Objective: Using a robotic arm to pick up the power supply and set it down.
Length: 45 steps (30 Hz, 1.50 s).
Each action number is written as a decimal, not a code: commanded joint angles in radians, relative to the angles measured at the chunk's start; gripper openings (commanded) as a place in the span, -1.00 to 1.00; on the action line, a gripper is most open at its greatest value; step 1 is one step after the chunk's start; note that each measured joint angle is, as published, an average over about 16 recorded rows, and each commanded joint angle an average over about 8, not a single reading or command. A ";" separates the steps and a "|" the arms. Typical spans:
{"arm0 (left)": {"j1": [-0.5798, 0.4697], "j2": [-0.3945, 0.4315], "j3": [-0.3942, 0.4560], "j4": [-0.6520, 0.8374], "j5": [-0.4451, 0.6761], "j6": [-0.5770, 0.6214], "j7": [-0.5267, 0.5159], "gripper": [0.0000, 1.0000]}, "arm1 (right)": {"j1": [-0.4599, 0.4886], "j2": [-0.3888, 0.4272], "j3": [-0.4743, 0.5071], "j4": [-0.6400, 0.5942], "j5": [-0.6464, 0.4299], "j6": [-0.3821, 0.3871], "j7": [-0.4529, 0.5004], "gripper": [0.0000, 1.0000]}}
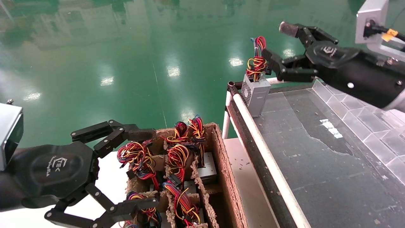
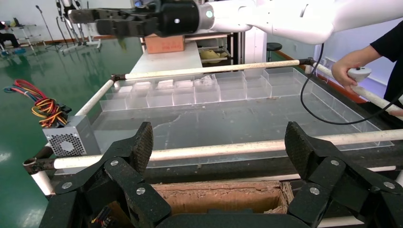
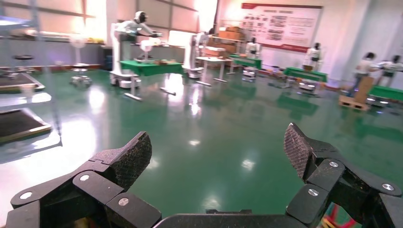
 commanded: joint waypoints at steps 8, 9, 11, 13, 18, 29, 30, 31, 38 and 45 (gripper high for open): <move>0.000 0.000 0.000 0.000 0.000 0.000 0.000 1.00 | -0.107 0.077 0.035 0.183 0.015 -0.073 0.080 1.00; 0.000 0.000 0.000 0.000 0.000 0.000 0.000 1.00 | -0.119 0.085 0.039 0.203 0.016 -0.082 0.089 1.00; 0.000 0.000 0.000 0.000 0.000 0.000 0.000 1.00 | -0.142 0.102 0.047 0.244 0.019 -0.098 0.107 1.00; 0.000 0.000 0.001 0.000 0.000 0.000 0.000 1.00 | -0.166 0.119 0.055 0.284 0.023 -0.114 0.125 1.00; 0.000 0.000 0.001 0.000 0.000 0.000 0.000 1.00 | -0.225 0.162 0.075 0.386 0.031 -0.155 0.170 1.00; 0.000 0.000 0.001 0.000 -0.001 0.000 0.001 1.00 | -0.347 0.250 0.115 0.597 0.047 -0.239 0.262 1.00; 0.000 0.000 0.001 0.000 -0.001 0.000 0.001 1.00 | -0.356 0.256 0.118 0.612 0.048 -0.245 0.267 1.00; 0.000 0.000 0.001 0.000 -0.001 -0.001 0.001 1.00 | -0.363 0.261 0.120 0.624 0.049 -0.250 0.271 1.00; 0.000 -0.001 0.001 0.000 -0.001 -0.001 0.001 1.00 | -0.376 0.271 0.125 0.646 0.052 -0.260 0.277 1.00; 0.000 -0.001 0.001 0.000 -0.001 -0.001 0.001 1.00 | -0.367 0.265 0.123 0.630 0.051 -0.253 0.273 1.00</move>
